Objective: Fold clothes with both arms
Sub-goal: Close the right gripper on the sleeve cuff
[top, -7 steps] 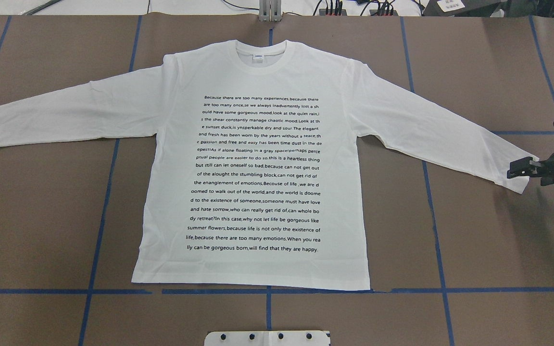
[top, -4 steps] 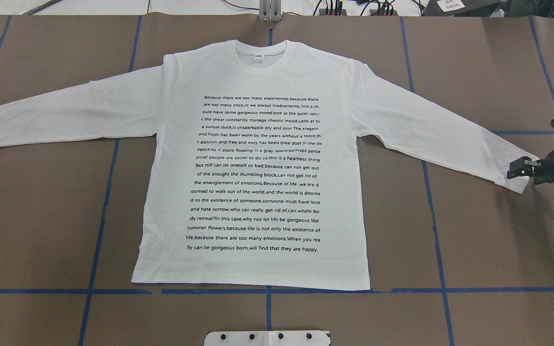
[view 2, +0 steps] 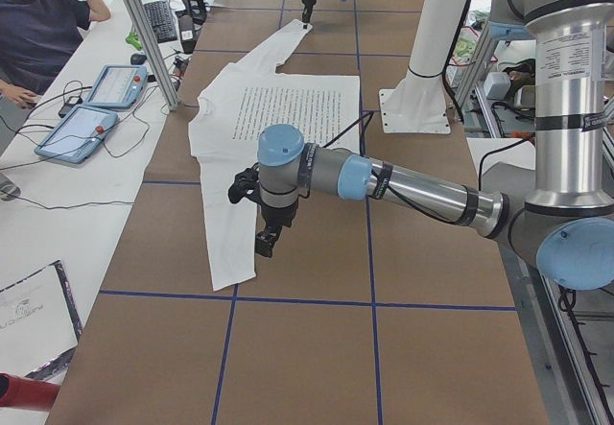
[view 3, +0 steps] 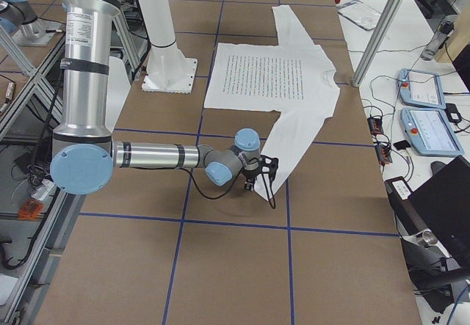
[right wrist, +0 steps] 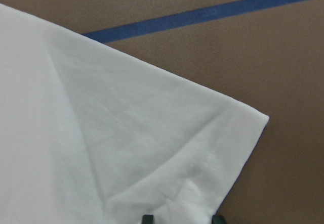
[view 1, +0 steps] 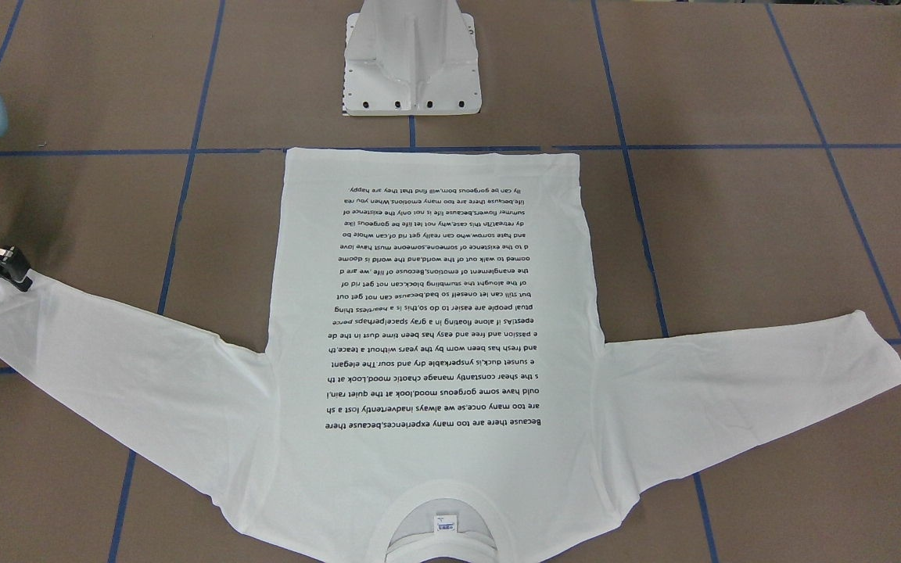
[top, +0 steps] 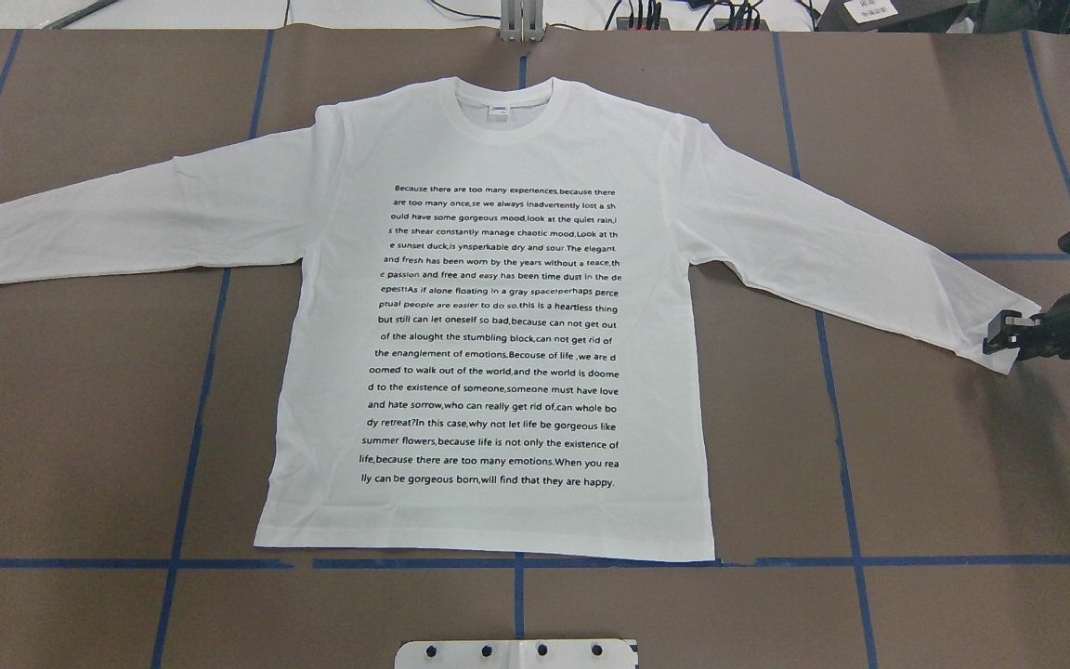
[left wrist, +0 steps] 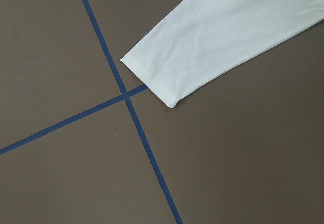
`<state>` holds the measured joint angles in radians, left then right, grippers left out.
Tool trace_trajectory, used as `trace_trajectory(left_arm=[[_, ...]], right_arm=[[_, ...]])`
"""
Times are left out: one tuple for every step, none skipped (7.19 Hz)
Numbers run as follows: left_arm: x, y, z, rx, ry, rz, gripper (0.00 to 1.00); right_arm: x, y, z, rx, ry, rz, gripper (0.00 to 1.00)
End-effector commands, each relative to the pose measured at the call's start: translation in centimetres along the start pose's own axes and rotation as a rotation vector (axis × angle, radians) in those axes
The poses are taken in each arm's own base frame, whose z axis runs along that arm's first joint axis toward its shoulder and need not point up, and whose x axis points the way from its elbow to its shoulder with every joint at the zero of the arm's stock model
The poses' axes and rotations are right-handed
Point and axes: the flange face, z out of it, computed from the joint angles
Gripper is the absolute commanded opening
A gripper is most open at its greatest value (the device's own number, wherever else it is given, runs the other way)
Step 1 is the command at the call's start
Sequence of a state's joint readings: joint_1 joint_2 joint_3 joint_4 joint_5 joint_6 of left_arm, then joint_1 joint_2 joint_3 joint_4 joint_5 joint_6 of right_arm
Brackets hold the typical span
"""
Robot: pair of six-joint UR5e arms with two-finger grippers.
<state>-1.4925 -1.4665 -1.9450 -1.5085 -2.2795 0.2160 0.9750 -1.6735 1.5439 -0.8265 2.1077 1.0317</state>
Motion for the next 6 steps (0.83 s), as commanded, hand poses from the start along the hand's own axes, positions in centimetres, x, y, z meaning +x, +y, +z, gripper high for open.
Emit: trace_trajectory(left_arm=[[0.0,0.0,0.0,0.0,0.0,-0.002,1.0],[0.0,0.0,0.0,0.0,0.0,0.0,1.0],[0.0,0.0,-0.5,0.008,-0.003,-0.002,1.0],[0.0,0.1,-0.4,0.004,-0.002,-0.008,1.0],[0.1,0.0,-0.5,0.006,-0.001,-0.007,1.0],[0.0,0.1,-0.5,0.007,-0.002,-0.008,1.0]], right_arm=[[-0.4,0.0,-0.4,0.005,-0.008,-0.006,0.0],[-0.9,-0.1,-0.8,0.014,-0.017,-0.015,0.0],[-1.8,-0.2,-1.3,0.023,-0.031,-0.034,0.0],[-4.0,-1.3,-2.1,0.048,-0.061,-0.054,0.0],[-8.1,-3.6,-3.2,0.114,-0.088,-0.084,0.0],[-12.1,-5.4,-4.0,0.147,-0.123,-0.109,0.0]])
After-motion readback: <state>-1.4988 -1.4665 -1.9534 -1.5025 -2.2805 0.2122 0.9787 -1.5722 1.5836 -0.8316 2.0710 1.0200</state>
